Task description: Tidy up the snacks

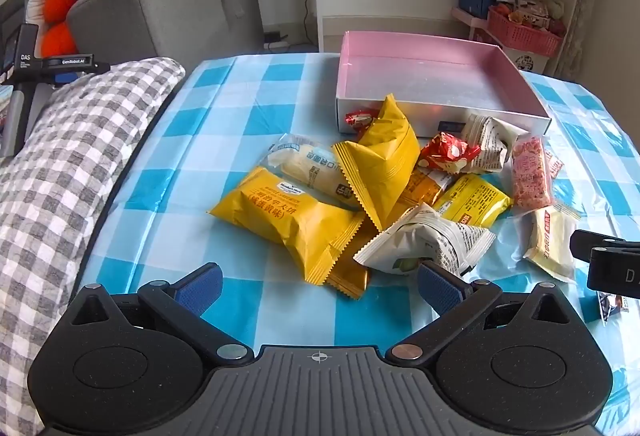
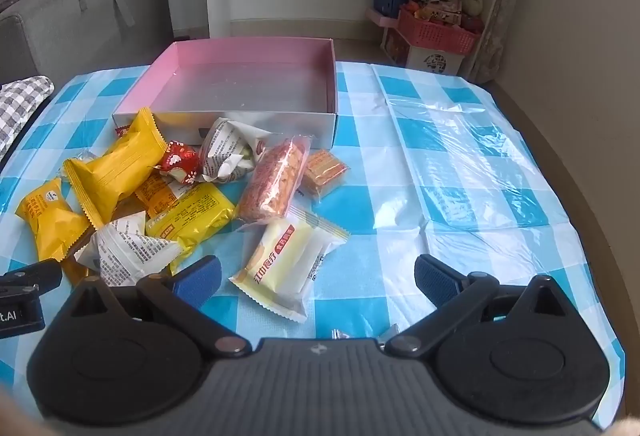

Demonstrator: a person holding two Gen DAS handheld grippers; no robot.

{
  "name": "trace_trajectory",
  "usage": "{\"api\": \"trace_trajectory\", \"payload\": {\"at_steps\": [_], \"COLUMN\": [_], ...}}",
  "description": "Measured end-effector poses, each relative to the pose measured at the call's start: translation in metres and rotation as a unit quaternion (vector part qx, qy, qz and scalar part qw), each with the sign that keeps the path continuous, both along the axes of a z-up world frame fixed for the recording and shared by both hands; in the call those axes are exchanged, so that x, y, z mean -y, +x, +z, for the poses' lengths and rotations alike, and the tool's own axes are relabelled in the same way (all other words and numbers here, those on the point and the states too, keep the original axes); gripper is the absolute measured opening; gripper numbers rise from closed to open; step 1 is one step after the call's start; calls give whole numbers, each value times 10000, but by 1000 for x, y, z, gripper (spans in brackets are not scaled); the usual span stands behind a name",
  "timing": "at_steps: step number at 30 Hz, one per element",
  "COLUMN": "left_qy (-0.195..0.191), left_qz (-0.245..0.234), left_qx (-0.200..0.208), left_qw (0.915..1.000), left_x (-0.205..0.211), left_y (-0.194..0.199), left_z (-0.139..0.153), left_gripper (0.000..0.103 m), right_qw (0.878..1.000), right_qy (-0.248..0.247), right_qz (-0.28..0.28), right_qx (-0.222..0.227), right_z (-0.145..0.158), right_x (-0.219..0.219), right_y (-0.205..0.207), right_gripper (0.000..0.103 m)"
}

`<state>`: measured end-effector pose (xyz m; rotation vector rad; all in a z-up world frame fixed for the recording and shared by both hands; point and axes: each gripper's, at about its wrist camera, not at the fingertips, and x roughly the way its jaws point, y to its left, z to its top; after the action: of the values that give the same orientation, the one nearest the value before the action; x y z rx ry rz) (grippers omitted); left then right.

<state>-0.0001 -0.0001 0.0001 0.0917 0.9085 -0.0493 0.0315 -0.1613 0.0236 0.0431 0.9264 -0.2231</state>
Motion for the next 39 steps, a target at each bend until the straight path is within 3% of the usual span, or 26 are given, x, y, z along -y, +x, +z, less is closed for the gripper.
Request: {"api": "trace_trajectory", "payload": {"at_steps": [39], "left_qy": [21], "left_qz": [46], "left_qx": [-126], "left_qw": [9999], "left_x": [-2], "left_y": [3], "left_z": [-4], "left_gripper": [103], "right_qw": [9999], "right_qy": [55], "right_qz": [69], "right_qx": [-52], "right_z": [-1], "right_x": [-1], "right_y": [1], "right_gripper": [103]}}
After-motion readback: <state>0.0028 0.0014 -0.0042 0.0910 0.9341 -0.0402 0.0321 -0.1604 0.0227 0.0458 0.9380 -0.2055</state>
